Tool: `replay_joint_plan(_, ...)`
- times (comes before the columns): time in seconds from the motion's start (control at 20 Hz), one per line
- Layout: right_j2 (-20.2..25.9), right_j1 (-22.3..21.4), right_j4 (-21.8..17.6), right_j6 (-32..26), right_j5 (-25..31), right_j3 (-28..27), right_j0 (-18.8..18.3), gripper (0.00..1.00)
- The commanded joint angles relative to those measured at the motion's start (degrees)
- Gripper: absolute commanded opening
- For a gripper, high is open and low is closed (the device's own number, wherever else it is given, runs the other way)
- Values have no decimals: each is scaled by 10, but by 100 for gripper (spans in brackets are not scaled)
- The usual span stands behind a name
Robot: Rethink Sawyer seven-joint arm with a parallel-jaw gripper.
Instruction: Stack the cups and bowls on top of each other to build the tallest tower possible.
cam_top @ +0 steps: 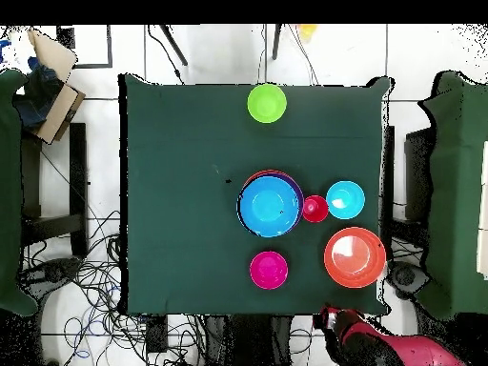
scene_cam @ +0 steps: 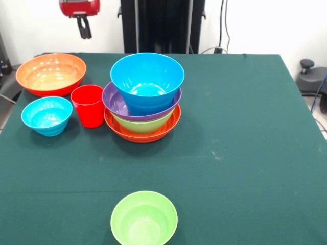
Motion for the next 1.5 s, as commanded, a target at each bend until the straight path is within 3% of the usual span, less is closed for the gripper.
replay_joint_plan(0.05, 82, 79, -15, -230, 94, -100, -12, 0)
replay_joint_plan(0.55, 123, 118, 24, -292, 166, -166, -28, 0)
replay_joint_plan(0.6, 127, 121, 25, -293, 170, -170, -30, 100)
replay_joint_plan(0.85, 135, 122, 38, -302, 185, -180, -28, 100)
replay_joint_plan(1.4, 137, 145, 21, -293, 171, -189, -31, 100)
replay_joint_plan(1.5, 138, 132, 25, -285, 172, -177, -34, 100)
